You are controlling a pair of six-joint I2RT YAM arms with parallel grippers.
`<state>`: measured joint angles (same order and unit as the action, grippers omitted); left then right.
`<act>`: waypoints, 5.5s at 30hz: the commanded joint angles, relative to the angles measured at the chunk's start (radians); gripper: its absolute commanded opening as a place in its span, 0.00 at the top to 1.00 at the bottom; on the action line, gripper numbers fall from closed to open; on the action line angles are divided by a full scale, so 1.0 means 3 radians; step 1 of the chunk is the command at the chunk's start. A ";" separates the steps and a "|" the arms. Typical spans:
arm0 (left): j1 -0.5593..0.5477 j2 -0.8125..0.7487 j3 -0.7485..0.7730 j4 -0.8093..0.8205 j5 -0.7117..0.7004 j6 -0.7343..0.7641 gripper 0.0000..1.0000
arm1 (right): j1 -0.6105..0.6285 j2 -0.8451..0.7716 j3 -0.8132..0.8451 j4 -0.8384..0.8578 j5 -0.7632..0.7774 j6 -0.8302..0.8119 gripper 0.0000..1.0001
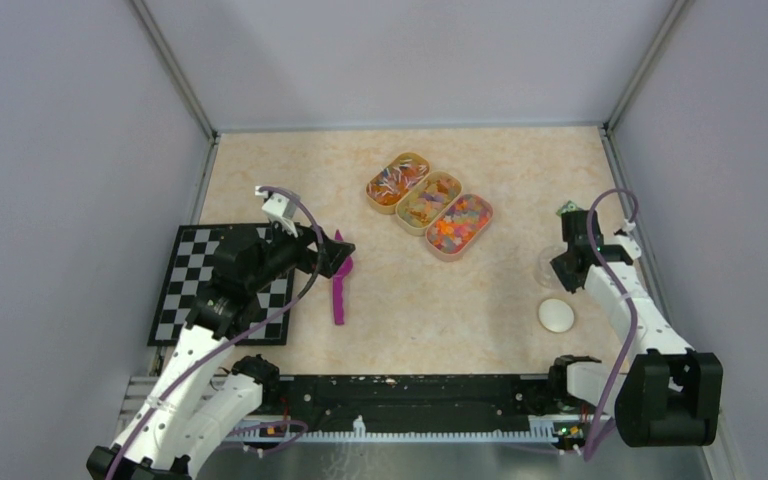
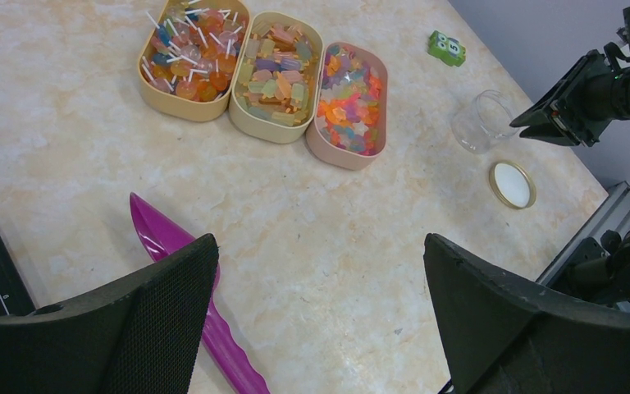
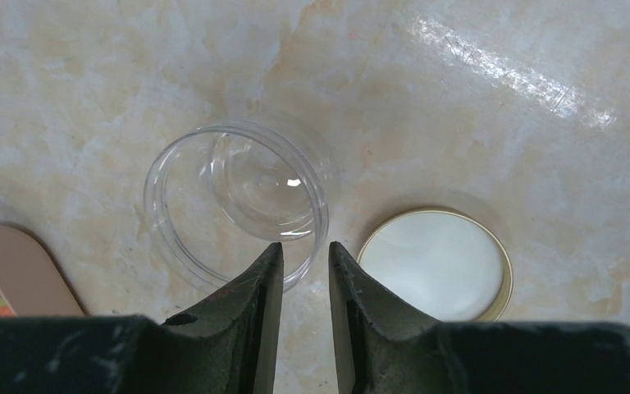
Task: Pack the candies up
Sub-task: Pick up the packing bottle from the center of the board, then place the packing bottle at the center of the board, then pick up the spatula from the center of the board.
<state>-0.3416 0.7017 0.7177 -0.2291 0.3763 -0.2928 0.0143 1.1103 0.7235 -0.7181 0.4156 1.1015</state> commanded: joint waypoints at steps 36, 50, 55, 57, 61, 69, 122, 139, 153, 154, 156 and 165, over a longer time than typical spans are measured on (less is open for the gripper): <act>-0.0002 -0.0061 0.0067 -0.0028 -0.0296 0.0060 0.01 | 0.1781 0.0191 0.0784 -0.0045 -0.0519 -0.1589 1.00; 0.0019 -0.0069 0.0062 -0.0141 -0.0712 0.0061 0.01 | 0.2815 0.0907 0.0968 0.0011 -0.0076 -0.1470 1.00; 0.0034 -0.0064 0.0068 -0.0171 -0.0808 0.0048 0.01 | 0.2975 0.1123 0.1049 -0.0029 0.0052 -0.1404 0.99; 0.0038 -0.0059 0.0070 -0.0186 -0.0837 0.0041 0.01 | 0.2998 0.1183 0.1060 -0.0026 0.0068 -0.1391 0.98; 0.0039 -0.0059 0.0080 -0.0209 -0.0888 0.0035 0.01 | 0.3024 0.1271 0.1080 -0.0041 0.0103 -0.1339 0.93; 0.0045 -0.0098 0.0098 -0.0237 -0.0966 0.0029 0.01 | 0.3035 0.1184 0.1184 -0.0066 0.0079 -0.1259 0.70; -0.0006 -0.0442 0.0238 -0.0489 -0.1342 -0.0016 0.01 | 0.3115 0.4074 0.4224 0.0774 -0.0780 -0.1069 0.58; -0.0004 -0.0305 0.0265 -0.0383 -0.1072 0.0002 0.01 | 0.2730 0.2754 0.2277 0.2405 -0.1541 0.0088 0.82; -0.0004 -0.0291 0.0804 -0.0600 -0.0178 0.0123 0.01 | 0.2583 0.2204 0.1108 0.3644 -0.1869 0.1690 0.82; -0.0005 -0.0208 0.0918 -0.0690 -0.0064 0.0203 0.01 | 0.2578 0.2213 0.1063 0.3723 -0.1912 0.1776 0.82; -0.0006 -0.0035 0.1076 -0.0889 0.0150 0.0359 0.01 | 0.2567 0.2220 0.0990 0.3840 -0.1979 0.1922 0.82; -0.0223 0.0238 0.1074 -0.0981 -0.0073 0.1055 0.01 | 0.2443 0.2037 0.0719 0.4010 -0.2021 0.2168 0.84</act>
<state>-0.3927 0.7609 1.0264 -0.5209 0.3756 -0.1093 0.7788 1.7954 0.9867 0.3656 -0.1635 1.6615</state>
